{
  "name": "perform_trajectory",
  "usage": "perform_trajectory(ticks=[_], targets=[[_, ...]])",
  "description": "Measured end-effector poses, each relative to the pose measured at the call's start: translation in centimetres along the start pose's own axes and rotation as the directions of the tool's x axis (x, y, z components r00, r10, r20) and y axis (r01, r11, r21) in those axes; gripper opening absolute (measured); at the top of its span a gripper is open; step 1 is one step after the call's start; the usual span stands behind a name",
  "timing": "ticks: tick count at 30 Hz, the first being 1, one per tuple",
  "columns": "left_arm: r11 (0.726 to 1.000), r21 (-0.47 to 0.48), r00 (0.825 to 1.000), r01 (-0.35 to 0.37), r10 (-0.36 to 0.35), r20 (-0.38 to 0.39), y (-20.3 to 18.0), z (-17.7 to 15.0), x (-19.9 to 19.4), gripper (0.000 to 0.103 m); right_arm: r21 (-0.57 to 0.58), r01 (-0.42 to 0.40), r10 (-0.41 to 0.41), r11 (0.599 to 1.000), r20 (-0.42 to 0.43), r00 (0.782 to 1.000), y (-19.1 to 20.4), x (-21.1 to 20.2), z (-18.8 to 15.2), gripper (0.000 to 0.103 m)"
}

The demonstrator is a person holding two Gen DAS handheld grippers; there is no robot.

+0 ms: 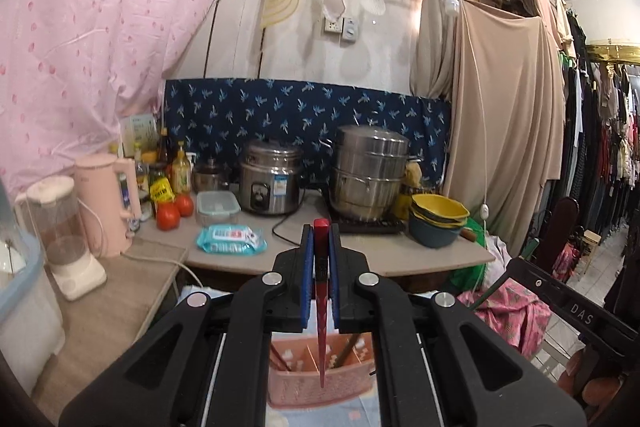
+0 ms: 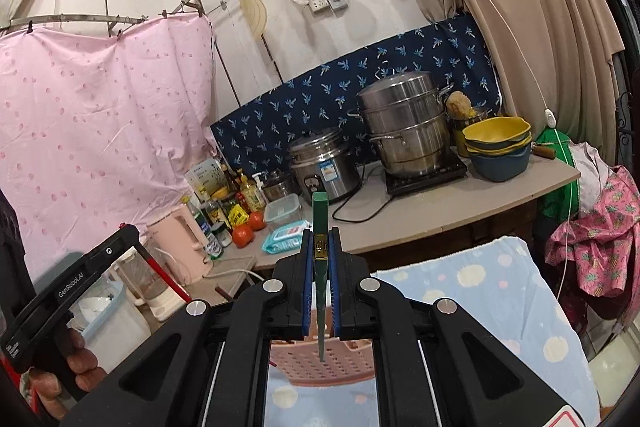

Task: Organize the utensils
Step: 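Lift both chopsticks and carry them over the pink basket, then open both tools to drop the chopsticks into the basket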

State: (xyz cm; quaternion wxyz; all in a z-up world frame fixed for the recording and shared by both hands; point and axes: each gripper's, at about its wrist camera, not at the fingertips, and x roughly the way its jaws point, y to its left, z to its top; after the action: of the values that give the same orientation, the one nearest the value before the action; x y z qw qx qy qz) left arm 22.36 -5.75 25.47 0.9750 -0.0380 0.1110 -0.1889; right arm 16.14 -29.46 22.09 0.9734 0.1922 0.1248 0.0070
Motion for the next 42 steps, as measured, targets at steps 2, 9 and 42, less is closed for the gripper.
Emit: perform_trajectory(ticks=[2, 9, 42], targets=[[1.000, 0.003, 1.000, -0.008, 0.008, 0.005, 0.3, 0.5, 1.0, 0.007, 0.008, -0.006, 0.006, 1.000, 0.012, 1.000, 0.1, 1.2, 0.8, 0.007], [0.999, 0.013, 0.999, -0.039, 0.039, -0.030, 1.2, -0.5, 4.8, 0.007, 0.013, -0.012, 0.013, 1.000, -0.023, 1.000, 0.3, 5.5, 0.5, 0.007], [0.995, -0.014, 0.975, -0.095, 0.091, -0.202, 2.5, -6.4, 8.2, 0.024, -0.013, 0.051, -0.053, 0.999, -0.189, 0.981, -1.1, 9.5, -6.2, 0.021]])
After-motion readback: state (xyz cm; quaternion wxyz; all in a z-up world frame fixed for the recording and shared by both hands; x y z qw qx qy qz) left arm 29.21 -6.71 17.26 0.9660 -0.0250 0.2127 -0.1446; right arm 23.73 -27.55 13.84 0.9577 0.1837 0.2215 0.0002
